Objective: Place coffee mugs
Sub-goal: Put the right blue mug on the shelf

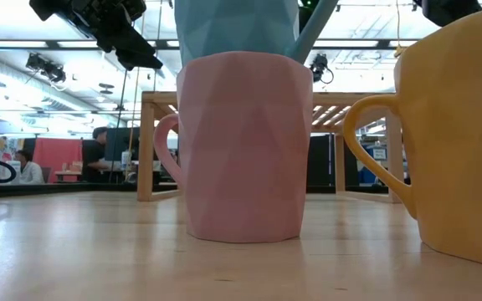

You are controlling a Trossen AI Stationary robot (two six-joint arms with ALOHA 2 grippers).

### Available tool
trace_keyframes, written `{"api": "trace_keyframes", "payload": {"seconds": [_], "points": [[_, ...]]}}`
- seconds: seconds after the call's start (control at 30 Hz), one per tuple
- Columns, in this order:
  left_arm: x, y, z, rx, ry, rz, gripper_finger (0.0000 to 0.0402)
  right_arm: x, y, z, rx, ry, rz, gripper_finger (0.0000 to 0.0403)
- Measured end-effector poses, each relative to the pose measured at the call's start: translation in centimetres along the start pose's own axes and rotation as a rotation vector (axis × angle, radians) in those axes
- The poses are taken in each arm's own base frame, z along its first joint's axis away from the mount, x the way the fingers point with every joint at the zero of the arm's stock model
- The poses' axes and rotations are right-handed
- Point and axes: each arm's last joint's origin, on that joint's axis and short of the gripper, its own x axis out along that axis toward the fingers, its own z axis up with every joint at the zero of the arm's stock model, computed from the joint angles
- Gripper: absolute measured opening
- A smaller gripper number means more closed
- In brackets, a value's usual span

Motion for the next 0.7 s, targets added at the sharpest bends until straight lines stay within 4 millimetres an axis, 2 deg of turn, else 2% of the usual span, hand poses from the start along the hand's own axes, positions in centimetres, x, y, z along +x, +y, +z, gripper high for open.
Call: {"api": "trace_keyframes", "payload": {"seconds": [0.7], "points": [[0.00,0.00,0.00,0.000,0.000,0.000,0.0231,0.07,0.01,0.06,-0.002,-0.005,0.004,0.0041]]}}
